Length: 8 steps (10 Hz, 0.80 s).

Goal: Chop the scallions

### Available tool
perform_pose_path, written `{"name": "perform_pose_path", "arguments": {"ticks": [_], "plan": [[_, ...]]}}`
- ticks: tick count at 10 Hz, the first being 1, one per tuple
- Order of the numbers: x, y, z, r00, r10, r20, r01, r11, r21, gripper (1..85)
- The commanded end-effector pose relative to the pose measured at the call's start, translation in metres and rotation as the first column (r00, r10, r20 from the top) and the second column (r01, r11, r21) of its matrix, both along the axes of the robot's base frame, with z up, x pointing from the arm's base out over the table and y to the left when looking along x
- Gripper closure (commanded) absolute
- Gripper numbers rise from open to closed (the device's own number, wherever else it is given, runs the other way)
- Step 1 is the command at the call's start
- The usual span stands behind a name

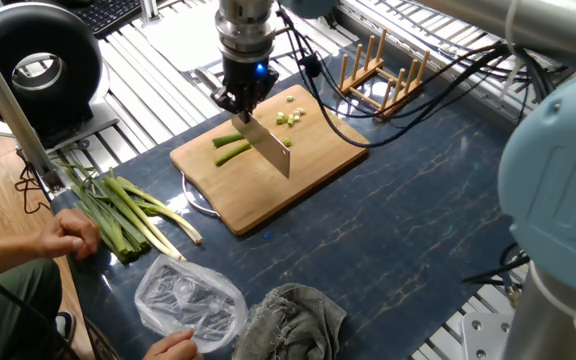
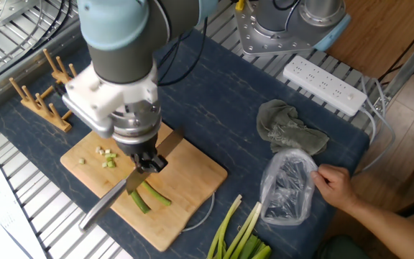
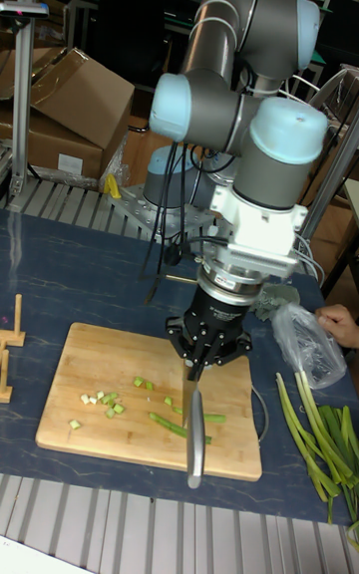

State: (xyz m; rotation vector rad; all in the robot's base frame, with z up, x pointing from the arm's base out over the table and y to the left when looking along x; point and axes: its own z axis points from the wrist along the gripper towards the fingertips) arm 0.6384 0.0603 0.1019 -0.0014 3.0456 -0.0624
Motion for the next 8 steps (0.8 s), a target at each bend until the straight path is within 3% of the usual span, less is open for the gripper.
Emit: {"name": "perform_pose_path", "arguments": {"ticks": [1,5,8], "plan": [[0.011,0.004,0.007,0.999,0.043,0.008,-0.043,0.998,-0.042,84.3],[0.027,0.023,0.015,0.995,-0.083,0.052,0.081,0.996,0.03,84.3],[0.025,0.009,0.012,0.986,-0.164,0.027,0.163,0.986,0.041,84.3]]}}
